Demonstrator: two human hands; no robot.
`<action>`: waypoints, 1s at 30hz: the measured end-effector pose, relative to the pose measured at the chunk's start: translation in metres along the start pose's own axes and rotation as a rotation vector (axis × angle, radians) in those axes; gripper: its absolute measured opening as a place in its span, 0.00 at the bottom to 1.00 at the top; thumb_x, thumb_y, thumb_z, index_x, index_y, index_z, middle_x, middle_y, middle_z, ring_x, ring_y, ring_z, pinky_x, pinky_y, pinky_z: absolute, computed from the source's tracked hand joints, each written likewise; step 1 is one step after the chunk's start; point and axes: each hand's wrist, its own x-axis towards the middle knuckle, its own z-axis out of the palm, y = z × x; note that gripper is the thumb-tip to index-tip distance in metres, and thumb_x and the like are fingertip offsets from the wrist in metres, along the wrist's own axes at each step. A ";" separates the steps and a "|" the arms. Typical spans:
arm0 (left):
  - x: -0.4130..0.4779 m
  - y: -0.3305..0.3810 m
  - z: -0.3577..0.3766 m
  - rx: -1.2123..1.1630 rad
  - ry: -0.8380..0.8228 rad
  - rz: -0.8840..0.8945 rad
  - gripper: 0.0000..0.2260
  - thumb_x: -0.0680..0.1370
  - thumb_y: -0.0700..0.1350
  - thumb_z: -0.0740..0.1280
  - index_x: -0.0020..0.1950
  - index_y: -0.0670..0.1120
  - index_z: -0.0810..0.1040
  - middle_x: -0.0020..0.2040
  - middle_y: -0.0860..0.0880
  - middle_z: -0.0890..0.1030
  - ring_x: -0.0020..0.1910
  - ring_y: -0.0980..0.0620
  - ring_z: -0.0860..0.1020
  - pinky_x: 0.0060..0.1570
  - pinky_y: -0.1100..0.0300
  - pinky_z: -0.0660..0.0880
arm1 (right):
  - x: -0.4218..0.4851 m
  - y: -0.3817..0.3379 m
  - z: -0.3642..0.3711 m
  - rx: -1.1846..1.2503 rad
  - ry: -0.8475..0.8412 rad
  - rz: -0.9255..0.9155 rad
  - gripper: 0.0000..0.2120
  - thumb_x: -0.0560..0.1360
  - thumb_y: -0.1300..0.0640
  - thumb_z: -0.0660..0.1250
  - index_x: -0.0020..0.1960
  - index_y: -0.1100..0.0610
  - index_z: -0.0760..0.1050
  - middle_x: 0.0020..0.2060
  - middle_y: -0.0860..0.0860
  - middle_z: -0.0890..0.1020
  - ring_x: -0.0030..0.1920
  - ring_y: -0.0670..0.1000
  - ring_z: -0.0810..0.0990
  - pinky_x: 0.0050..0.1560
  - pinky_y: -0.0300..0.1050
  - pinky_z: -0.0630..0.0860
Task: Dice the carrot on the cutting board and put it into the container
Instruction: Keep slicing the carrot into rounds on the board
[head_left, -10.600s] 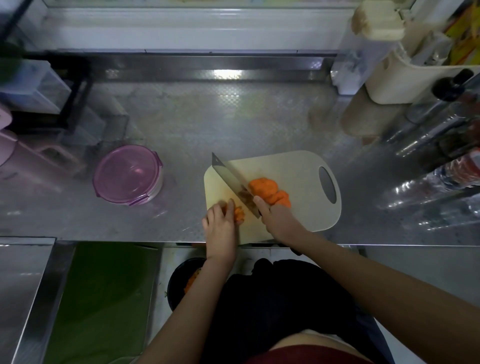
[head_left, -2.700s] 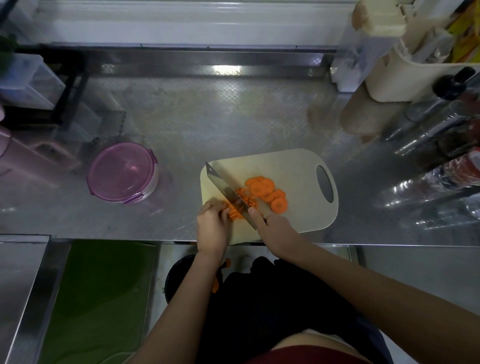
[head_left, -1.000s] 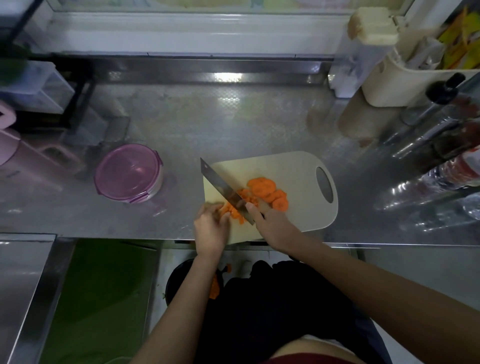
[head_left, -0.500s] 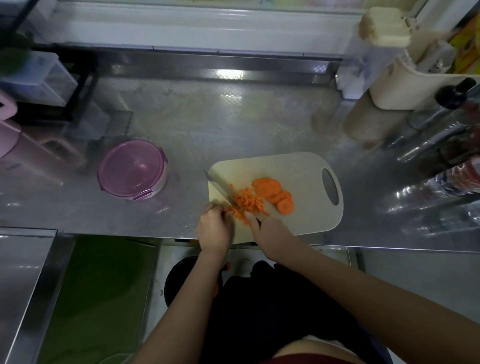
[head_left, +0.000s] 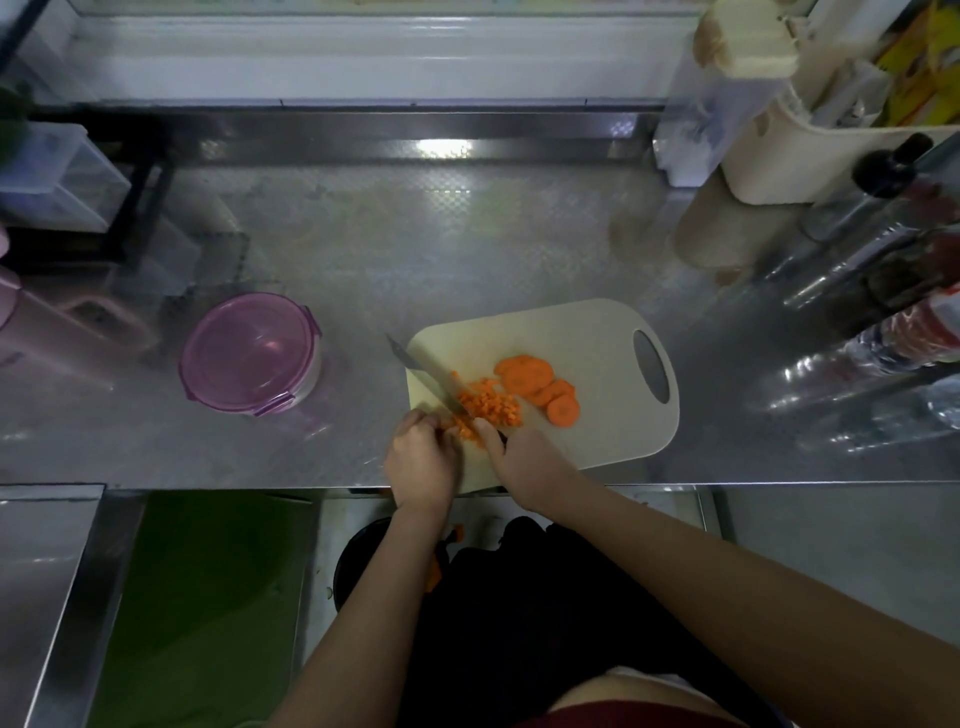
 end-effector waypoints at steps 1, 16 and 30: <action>0.000 0.000 0.000 0.000 -0.001 -0.002 0.07 0.76 0.44 0.66 0.50 0.42 0.81 0.50 0.46 0.78 0.50 0.44 0.76 0.44 0.54 0.72 | 0.004 0.001 0.001 0.026 0.015 -0.020 0.39 0.74 0.31 0.45 0.52 0.63 0.78 0.48 0.60 0.82 0.52 0.59 0.80 0.56 0.53 0.75; -0.004 -0.014 -0.002 -0.349 -0.013 0.025 0.11 0.75 0.41 0.69 0.57 0.45 0.79 0.52 0.50 0.81 0.47 0.58 0.77 0.49 0.71 0.69 | -0.001 -0.002 -0.032 0.149 -0.068 -0.098 0.20 0.82 0.47 0.51 0.53 0.60 0.75 0.40 0.49 0.77 0.43 0.45 0.73 0.42 0.35 0.63; -0.011 -0.016 0.004 -0.244 0.050 -0.023 0.04 0.71 0.36 0.71 0.45 0.39 0.81 0.46 0.42 0.78 0.45 0.47 0.77 0.45 0.74 0.63 | -0.006 0.009 -0.015 0.005 -0.120 -0.113 0.22 0.81 0.44 0.51 0.59 0.57 0.77 0.52 0.58 0.81 0.56 0.56 0.77 0.53 0.42 0.69</action>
